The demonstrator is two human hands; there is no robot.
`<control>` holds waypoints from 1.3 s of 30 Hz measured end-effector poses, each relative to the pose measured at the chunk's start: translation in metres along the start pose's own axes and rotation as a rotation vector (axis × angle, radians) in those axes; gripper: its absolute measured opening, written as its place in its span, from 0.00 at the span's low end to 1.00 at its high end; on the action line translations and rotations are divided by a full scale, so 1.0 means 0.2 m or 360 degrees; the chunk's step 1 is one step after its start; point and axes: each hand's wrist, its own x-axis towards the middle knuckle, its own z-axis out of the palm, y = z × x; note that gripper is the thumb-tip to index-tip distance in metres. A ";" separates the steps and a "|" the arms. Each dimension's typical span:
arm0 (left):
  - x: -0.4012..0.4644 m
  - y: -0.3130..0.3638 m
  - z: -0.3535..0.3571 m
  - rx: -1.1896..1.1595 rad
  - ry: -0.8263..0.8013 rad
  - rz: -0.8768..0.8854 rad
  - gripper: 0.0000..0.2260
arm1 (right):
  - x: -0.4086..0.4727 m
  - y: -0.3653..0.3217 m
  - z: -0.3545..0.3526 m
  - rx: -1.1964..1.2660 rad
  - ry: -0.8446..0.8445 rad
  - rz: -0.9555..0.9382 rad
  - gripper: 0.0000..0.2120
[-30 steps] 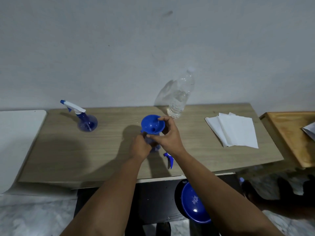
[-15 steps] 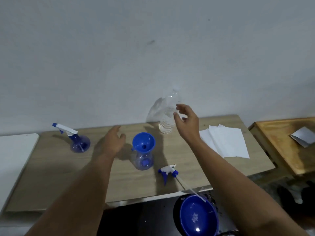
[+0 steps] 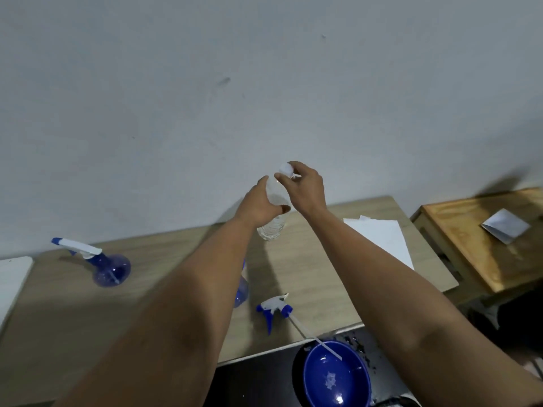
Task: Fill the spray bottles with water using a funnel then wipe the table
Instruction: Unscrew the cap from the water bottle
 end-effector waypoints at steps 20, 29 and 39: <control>-0.43 -0.01 0.46 -0.0246 0.0215 0.0070 0.45 | -0.48 0.10 -0.34 0.0109 0.0050 0.0034 0.19; -0.41 -0.01 0.48 -0.0246 0.0308 -0.0022 0.42 | -0.45 0.12 -0.42 0.0513 -0.0305 0.0056 0.17; -0.42 -0.03 0.47 -0.0206 0.0308 0.0051 0.40 | -0.39 0.11 -0.48 0.0581 -0.0551 0.0050 0.12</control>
